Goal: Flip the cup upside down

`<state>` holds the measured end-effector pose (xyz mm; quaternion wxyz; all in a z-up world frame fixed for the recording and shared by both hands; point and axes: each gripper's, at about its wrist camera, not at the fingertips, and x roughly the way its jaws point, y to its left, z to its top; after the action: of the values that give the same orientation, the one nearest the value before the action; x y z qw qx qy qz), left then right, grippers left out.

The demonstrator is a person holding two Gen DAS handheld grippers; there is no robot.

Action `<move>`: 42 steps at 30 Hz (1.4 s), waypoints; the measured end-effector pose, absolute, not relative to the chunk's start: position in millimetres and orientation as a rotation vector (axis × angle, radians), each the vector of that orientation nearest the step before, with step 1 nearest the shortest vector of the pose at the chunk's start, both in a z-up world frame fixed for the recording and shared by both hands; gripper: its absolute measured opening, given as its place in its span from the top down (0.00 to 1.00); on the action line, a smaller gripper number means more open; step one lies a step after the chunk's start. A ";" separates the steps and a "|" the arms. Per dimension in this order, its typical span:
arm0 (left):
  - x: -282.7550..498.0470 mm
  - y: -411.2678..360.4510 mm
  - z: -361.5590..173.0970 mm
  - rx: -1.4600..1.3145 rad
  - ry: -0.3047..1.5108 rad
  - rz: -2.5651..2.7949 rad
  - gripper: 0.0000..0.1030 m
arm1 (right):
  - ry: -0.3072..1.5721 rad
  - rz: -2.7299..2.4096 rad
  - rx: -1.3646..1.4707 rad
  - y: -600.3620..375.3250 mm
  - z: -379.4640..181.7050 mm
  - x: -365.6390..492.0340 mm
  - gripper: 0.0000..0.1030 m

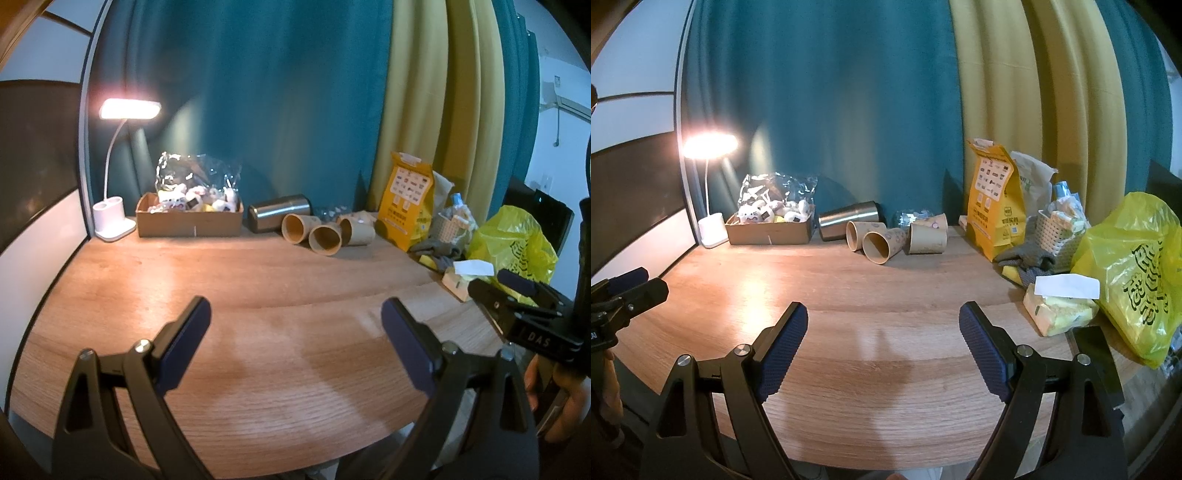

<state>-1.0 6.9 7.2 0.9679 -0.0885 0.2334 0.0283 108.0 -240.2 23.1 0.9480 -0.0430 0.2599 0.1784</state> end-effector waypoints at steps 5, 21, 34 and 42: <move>-2.6 7.3 7.9 -0.186 0.467 0.060 0.08 | 0.530 0.363 -0.088 -240.4 23.5 107.9 0.16; -4.3 9.2 7.2 -0.192 0.463 0.065 0.08 | 0.529 0.363 -0.088 -239.2 23.3 108.7 0.16; 1.6 11.6 4.5 -0.194 0.475 0.068 0.08 | 0.532 0.363 -0.087 -237.1 22.2 110.3 0.16; 9.9 9.1 1.1 -0.195 0.492 0.066 0.08 | 0.536 0.364 -0.086 -235.1 22.0 112.6 0.16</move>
<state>9.9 9.1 1.1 0.9647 -0.0963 0.2430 0.0324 112.6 -235.1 22.0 0.9471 -0.0423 0.2632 0.1786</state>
